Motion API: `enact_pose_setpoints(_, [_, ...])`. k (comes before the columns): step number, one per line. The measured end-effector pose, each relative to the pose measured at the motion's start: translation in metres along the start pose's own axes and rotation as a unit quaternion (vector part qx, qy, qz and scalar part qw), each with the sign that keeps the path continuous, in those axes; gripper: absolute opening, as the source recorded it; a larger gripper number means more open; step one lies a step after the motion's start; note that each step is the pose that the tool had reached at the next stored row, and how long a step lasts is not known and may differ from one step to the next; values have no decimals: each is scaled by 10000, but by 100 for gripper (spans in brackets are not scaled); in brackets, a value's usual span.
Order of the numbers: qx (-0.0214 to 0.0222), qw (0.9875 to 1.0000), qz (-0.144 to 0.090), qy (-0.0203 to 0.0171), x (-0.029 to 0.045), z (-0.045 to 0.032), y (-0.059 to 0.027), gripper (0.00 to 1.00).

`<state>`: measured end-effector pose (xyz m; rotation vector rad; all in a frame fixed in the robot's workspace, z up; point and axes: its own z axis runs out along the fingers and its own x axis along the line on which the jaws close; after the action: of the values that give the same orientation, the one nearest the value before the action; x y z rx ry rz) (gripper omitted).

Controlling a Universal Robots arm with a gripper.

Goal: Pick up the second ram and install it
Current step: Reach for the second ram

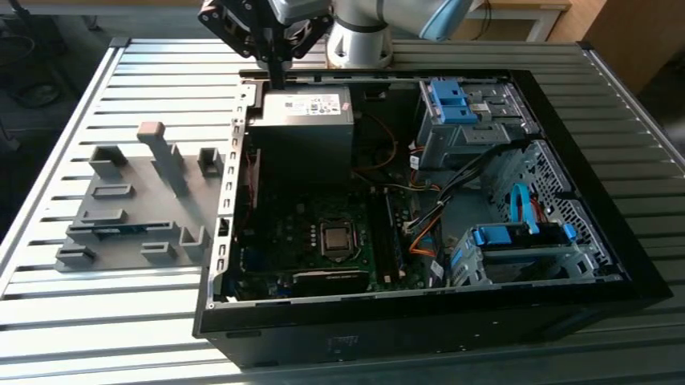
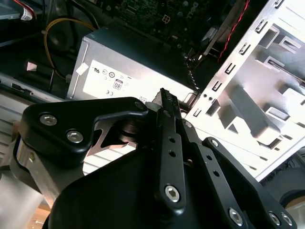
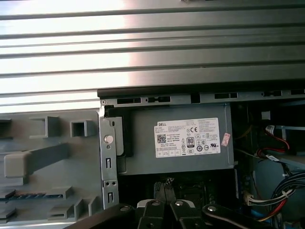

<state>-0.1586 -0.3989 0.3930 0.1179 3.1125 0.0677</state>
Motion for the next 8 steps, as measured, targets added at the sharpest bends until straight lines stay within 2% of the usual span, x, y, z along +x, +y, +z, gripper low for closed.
enact_pose_setpoints(8, [0,10000,0,0,71,-1,-5,11])
